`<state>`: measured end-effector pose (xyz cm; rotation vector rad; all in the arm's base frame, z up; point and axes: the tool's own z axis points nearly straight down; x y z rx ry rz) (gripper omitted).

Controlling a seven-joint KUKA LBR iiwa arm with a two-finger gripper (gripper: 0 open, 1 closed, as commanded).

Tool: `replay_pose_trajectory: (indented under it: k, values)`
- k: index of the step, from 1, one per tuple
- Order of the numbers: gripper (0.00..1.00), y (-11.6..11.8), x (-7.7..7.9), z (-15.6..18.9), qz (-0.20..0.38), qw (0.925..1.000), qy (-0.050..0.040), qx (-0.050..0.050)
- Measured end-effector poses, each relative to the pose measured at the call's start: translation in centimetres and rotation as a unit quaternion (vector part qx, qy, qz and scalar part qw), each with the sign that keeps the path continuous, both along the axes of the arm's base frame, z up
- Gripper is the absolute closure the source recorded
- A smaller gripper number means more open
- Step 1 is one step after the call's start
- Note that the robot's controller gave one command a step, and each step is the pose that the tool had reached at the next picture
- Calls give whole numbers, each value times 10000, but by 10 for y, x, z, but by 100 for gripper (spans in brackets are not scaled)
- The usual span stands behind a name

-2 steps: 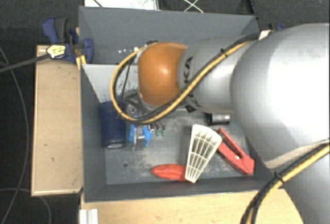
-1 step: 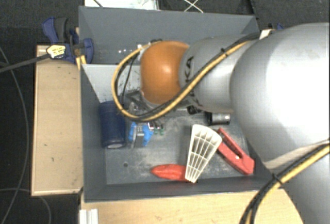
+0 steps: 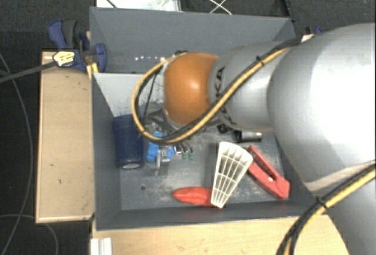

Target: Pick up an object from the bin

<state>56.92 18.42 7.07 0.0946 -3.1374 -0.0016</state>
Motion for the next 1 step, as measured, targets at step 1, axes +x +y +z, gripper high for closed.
replay_pose_trajectory:
  k: [1]
  values:
    - [0, 0, -5, 0, -902, 9959, -7, 22]
